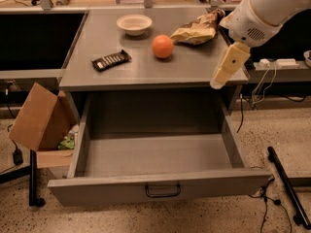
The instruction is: Place orange into top drawer
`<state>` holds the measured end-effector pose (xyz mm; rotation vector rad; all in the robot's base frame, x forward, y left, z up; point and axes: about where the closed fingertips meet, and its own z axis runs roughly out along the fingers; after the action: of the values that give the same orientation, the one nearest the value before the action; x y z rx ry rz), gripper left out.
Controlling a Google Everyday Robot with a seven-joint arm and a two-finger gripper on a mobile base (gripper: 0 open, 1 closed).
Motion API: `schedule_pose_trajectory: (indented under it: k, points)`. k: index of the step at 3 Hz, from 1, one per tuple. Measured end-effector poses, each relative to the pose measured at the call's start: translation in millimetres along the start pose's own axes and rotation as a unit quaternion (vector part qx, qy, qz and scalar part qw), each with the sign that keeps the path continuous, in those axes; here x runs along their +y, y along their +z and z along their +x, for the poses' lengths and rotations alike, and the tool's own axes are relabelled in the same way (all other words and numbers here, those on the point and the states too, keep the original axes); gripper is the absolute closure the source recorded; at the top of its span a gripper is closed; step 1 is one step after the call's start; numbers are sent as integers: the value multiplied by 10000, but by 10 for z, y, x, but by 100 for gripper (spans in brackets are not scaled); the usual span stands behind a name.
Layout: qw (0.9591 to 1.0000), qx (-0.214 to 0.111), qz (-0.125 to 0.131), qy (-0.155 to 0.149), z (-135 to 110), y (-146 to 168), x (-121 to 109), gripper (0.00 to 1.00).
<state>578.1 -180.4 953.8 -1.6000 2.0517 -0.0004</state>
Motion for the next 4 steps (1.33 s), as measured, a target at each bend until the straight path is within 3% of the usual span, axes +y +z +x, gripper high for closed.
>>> schedule_pose_trajectory:
  k: [1,3,4]
  points:
    - [9989,-414,-11,232,-249,493,-522,0]
    - [9942,-907,-58,584,-521,993,-1023,0]
    - [9911,-1106,-183,715,-649,1238,-1151,0]
